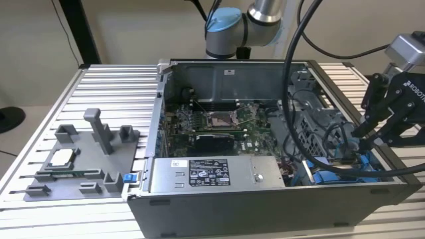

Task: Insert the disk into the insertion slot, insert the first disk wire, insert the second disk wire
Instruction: 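Insert the first disk wire, then insert the second disk wire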

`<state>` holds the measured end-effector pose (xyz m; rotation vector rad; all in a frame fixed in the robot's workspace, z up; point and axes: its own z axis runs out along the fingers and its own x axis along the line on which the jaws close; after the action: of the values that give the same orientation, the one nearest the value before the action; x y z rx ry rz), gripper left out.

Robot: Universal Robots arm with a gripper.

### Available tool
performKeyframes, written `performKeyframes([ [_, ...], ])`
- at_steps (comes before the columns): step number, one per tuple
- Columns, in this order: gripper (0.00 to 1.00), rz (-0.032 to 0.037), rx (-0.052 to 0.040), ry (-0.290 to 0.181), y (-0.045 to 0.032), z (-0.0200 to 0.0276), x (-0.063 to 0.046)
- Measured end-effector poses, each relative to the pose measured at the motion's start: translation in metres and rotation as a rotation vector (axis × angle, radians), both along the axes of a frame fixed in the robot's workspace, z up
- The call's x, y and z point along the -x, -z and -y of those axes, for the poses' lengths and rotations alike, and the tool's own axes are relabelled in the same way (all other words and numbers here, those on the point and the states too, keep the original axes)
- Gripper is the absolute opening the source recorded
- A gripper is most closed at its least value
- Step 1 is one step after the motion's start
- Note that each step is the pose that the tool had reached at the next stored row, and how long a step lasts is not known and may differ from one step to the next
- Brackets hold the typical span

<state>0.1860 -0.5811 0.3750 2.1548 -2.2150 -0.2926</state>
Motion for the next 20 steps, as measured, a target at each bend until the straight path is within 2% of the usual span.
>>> performKeyframes([
  [8,1.0,0.0,0.0001,0.0,-0.0003,0.0,0.0],
  [14,1.0,0.0007,-0.0004,0.0,-0.0037,-0.0002,0.0],
  [18,1.0,0.0006,-0.0019,0.0,-0.0029,-0.0013,-0.005],
  [20,1.0,0.0006,-0.0027,-0.001,-0.0018,-0.0014,-0.011],
])
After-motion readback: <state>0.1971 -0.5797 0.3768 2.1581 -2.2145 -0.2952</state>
